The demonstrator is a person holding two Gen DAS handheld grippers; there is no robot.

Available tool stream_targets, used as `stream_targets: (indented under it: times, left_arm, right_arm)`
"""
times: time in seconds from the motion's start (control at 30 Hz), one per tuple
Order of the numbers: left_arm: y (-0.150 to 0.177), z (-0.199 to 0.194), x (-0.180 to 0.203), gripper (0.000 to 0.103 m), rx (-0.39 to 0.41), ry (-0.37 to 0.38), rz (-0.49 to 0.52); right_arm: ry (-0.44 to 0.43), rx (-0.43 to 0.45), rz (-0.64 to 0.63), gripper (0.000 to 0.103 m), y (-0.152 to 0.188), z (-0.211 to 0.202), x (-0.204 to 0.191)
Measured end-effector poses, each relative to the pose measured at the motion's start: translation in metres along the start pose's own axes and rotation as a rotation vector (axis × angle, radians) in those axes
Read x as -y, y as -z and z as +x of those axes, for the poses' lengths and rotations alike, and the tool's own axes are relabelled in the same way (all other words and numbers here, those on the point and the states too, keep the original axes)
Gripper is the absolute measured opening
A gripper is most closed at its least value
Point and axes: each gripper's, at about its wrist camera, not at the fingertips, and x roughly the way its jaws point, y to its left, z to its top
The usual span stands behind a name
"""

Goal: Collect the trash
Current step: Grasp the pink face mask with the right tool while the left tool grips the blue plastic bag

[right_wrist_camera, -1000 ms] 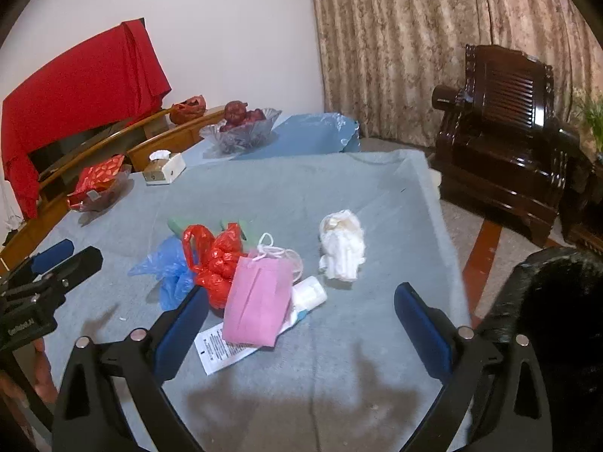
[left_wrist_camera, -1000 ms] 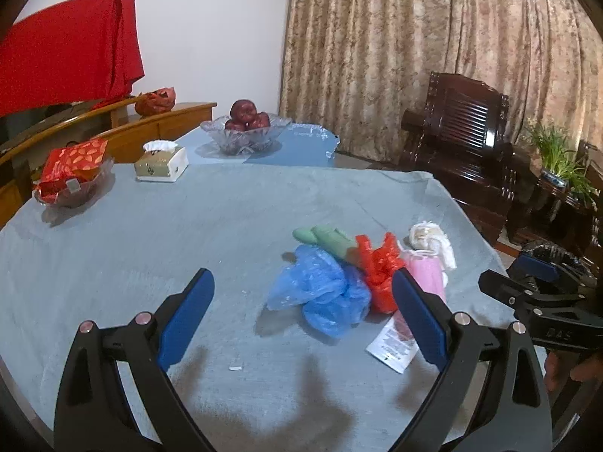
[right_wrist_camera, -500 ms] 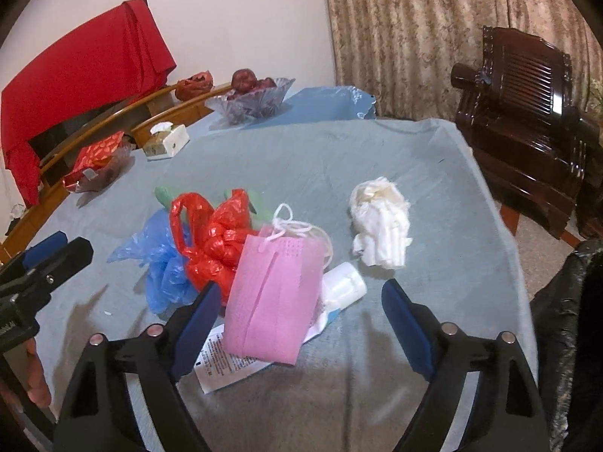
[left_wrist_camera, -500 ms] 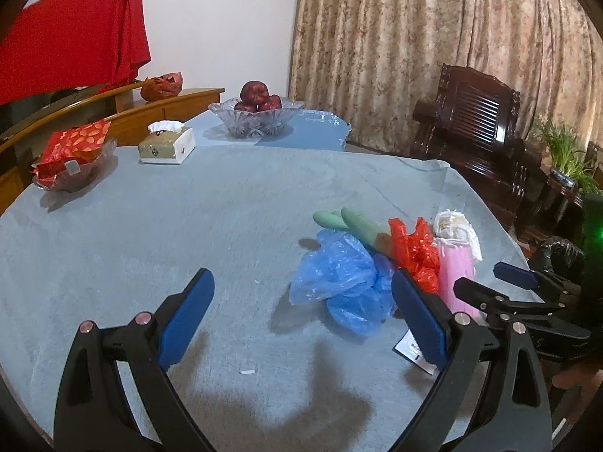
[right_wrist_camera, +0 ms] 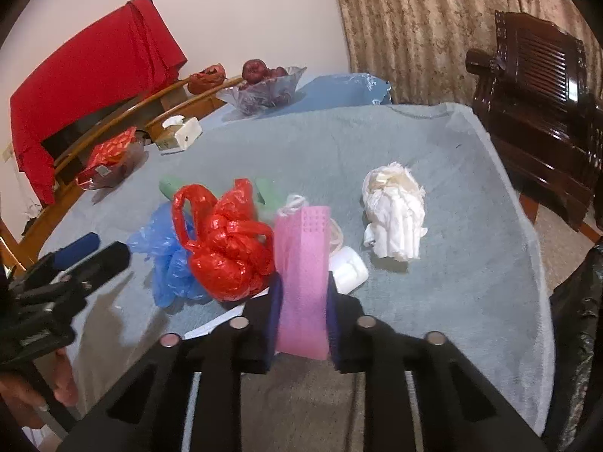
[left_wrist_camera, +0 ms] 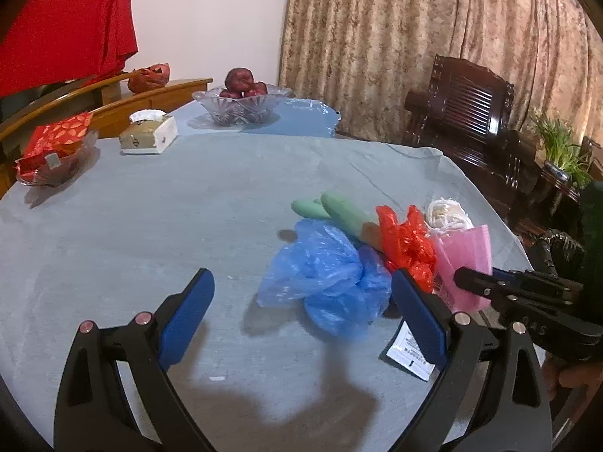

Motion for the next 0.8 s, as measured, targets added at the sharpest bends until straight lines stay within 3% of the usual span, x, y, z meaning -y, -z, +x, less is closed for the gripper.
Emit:
stream_targets:
  times: [0.2, 0.47, 0.57, 0.63, 0.7, 0.8]
  left_arm:
    - [0.003, 0.012, 0.005, 0.091, -0.021, 0.011, -0.002]
    - [0.003, 0.036, 0.009, 0.073, -0.083, 0.051, -0.022]
    - [0.002, 0.043, 0.008, 0.056, -0.105, 0.075, -0.040]
    - [0.003, 0.045, 0.008, 0.037, -0.117, 0.092, -0.047]
    - [0.004, 0.045, 0.008, 0.025, -0.117, 0.093, -0.049]
    - [0.005, 0.042, 0.008, 0.015, -0.113, 0.084, -0.049]
  right_arm:
    - [0.035, 0.030, -0.018, 0.016, -0.002, -0.015, 0.007]
    - [0.065, 0.025, 0.003, 0.016, 0.001, -0.019, 0.019]
    - [0.066, 0.019, 0.005, 0.016, 0.002, -0.019, 0.021]
    - [0.066, 0.016, 0.005, 0.016, 0.003, -0.019, 0.021]
    - [0.066, 0.014, 0.005, 0.016, 0.003, -0.019, 0.021]
    - [0.066, 0.016, 0.003, 0.016, 0.004, -0.020, 0.020]
